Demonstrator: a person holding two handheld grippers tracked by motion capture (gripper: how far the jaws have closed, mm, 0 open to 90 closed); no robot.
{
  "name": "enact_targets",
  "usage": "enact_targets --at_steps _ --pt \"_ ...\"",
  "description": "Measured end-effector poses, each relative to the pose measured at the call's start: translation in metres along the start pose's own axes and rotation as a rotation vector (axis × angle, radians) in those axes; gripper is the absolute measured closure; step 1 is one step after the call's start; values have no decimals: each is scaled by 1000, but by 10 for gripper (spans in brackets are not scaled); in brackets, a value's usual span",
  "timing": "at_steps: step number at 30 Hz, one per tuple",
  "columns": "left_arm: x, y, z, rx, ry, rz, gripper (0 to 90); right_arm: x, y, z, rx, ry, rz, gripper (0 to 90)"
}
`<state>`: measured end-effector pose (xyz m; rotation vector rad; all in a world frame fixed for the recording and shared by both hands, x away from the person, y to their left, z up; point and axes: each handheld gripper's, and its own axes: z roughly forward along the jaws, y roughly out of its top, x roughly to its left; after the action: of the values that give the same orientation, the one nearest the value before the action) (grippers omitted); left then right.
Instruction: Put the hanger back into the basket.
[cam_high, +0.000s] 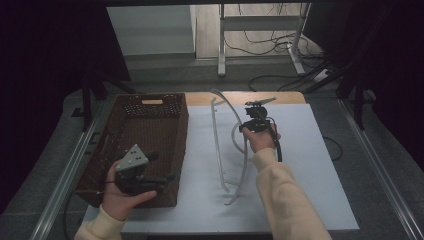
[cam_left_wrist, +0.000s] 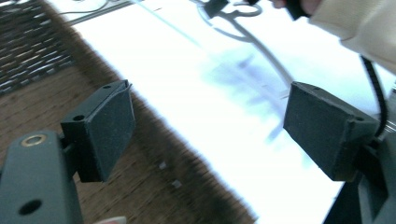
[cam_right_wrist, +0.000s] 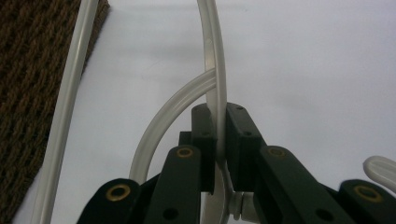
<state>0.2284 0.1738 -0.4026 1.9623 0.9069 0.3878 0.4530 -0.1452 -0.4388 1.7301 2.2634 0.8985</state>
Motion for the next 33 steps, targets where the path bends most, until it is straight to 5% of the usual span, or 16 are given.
enact_targets --at_steps 10,17,33 --pt "-34 27 44 76 -99 10 176 4 2 -6 -14 4 8 828" --pt "-42 38 69 109 -168 -12 181 3 3 -11 -23 13 14 828" --pt "-45 39 91 143 -189 -29 184 2 2 -7 -17 22 22 828"
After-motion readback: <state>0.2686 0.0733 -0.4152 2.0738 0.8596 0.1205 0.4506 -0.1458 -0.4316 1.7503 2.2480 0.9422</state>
